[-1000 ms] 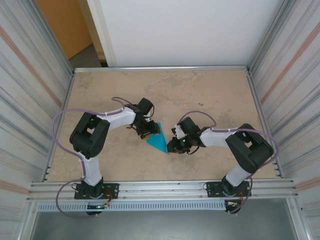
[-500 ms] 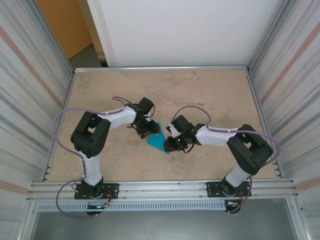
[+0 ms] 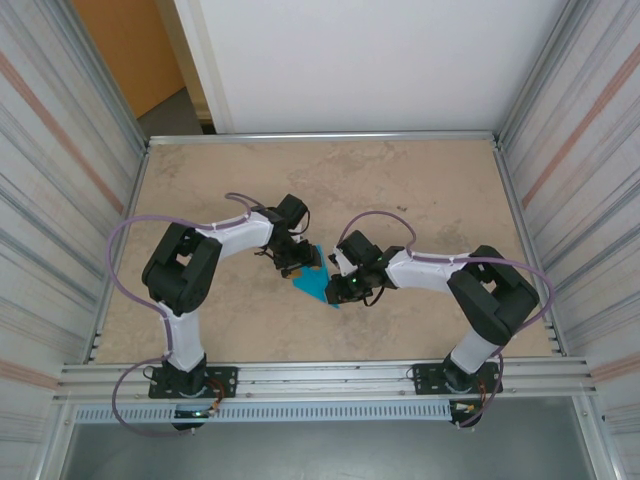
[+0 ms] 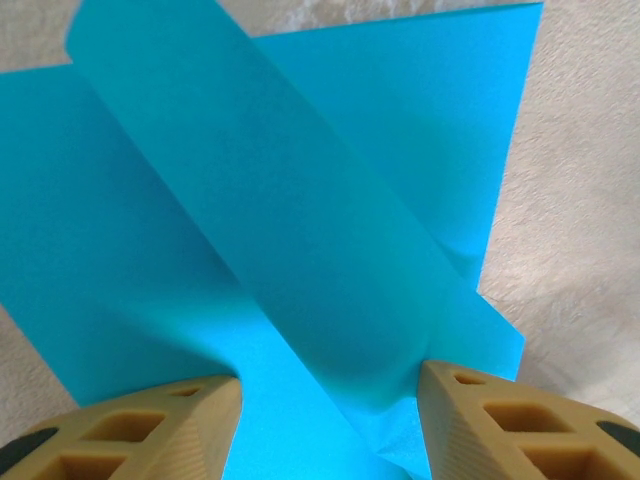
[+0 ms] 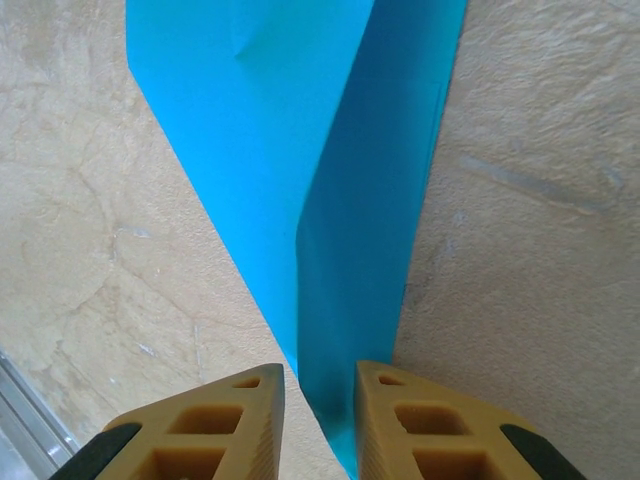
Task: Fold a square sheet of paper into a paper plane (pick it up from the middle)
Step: Fourth fold the wing at the center of the table.
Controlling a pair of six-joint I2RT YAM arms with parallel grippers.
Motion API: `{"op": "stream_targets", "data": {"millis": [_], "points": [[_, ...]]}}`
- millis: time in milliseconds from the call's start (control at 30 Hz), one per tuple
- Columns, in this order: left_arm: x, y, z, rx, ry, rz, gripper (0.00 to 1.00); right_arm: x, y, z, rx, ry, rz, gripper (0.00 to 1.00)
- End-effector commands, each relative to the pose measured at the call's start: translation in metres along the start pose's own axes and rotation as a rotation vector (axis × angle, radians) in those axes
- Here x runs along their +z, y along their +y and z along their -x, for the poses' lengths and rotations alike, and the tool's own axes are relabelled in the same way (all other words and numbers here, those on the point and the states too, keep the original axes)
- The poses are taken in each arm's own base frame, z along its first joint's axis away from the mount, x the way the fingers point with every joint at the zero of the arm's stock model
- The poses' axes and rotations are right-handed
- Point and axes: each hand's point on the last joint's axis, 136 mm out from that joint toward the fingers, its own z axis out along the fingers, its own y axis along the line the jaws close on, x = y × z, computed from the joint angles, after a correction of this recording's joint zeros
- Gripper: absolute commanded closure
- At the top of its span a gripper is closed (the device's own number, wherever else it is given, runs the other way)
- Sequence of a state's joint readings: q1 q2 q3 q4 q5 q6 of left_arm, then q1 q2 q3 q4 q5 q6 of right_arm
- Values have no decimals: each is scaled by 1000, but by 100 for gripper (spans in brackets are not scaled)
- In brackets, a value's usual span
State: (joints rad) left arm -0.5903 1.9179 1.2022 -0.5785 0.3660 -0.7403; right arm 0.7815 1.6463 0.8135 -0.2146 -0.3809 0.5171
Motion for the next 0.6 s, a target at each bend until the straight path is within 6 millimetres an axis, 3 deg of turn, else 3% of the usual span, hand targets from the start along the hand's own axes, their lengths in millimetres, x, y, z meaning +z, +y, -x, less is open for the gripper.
{"op": "stream_targets", "data": {"millis": [0, 567], "points": [[39, 82, -38, -93, 140, 295, 47, 4, -9, -10, -15, 29, -36, 79], [39, 84, -39, -93, 143, 302, 46, 8, -12, -17, 45, 60, 47, 89]]}}
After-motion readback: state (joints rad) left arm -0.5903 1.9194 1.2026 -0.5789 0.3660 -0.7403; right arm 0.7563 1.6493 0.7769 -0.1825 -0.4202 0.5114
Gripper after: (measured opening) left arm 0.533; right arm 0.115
